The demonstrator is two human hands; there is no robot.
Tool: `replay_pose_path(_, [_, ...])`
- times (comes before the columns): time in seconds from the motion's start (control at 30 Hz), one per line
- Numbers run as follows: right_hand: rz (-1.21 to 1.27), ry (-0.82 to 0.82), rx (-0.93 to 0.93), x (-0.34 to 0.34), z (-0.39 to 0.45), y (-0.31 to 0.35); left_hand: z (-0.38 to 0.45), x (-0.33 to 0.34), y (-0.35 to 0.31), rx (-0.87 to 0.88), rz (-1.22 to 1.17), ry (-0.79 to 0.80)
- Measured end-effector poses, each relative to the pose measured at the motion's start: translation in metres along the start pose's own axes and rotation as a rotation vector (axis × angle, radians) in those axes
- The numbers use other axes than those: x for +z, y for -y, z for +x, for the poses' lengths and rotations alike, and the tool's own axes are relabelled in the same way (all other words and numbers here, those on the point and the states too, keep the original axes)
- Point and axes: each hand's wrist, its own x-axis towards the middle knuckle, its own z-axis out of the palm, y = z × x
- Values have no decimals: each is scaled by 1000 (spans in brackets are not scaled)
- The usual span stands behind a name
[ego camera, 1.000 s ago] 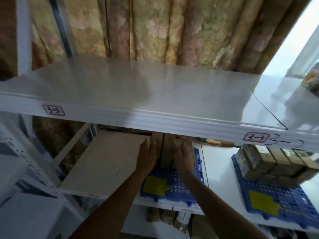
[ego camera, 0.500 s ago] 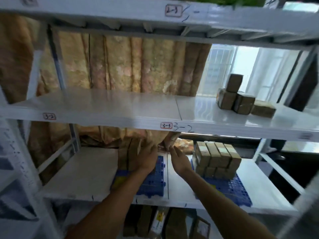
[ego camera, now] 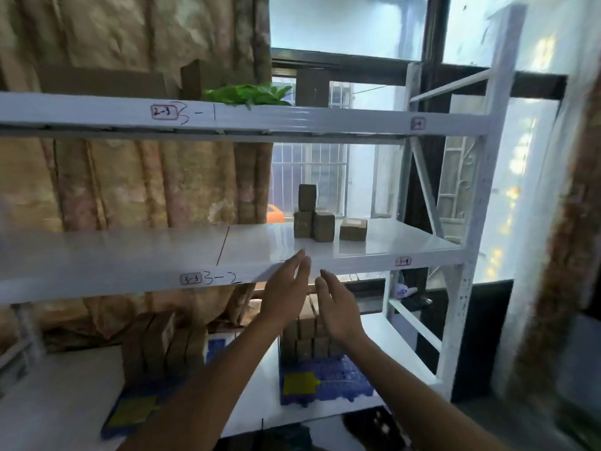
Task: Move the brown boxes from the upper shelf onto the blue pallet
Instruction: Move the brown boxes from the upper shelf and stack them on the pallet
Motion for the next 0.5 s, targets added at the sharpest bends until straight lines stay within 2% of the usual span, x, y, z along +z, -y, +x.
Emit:
replay_pose_path(0.23, [-3, -91, -66, -27, 78, -29, 93, 19, 10, -41, -112, -122])
replay_pose_path(0.33, [-18, -195, -153, -20, 138, -33, 156, 19, 30, -79, -173, -173])
replay_pose_path(0.4, [-26, -232, -125, -11, 185, -36, 203, 23, 46, -134, -190, -178])
replay_pose_path(0.5, [-112, -201, -75, 4, 243, -42, 265, 36, 65, -165, -240, -114])
